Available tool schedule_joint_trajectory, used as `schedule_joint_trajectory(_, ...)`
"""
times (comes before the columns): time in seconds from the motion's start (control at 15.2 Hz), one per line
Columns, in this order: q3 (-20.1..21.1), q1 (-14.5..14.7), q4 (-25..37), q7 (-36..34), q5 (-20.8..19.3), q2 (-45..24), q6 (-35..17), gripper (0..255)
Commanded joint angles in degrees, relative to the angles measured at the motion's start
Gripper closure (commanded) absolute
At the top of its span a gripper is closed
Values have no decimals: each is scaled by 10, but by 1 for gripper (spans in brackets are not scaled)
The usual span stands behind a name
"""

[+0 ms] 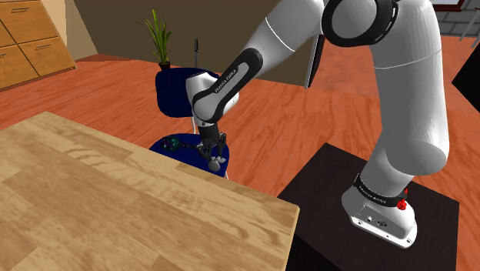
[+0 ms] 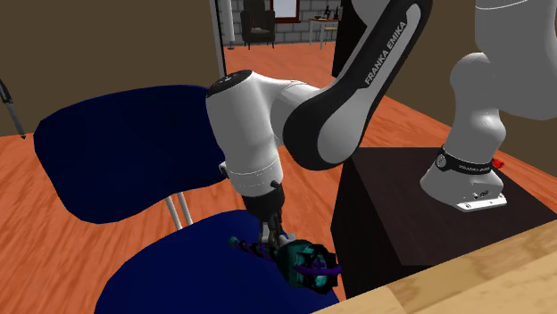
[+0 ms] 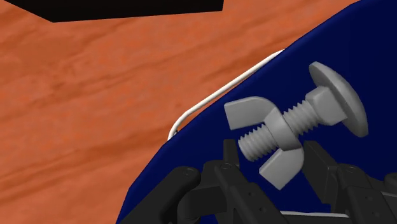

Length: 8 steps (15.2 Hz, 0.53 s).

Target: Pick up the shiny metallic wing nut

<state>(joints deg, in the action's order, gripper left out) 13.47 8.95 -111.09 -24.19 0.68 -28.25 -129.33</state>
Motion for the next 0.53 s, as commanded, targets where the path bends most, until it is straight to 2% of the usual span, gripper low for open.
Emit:
schedule_joint_trajectory(0.0, 1, -1, 2, 0, 2, 8, 10, 255)
schedule_joint_trajectory(0.46, 6, -5, 8, 1, 9, 44, 51, 255)
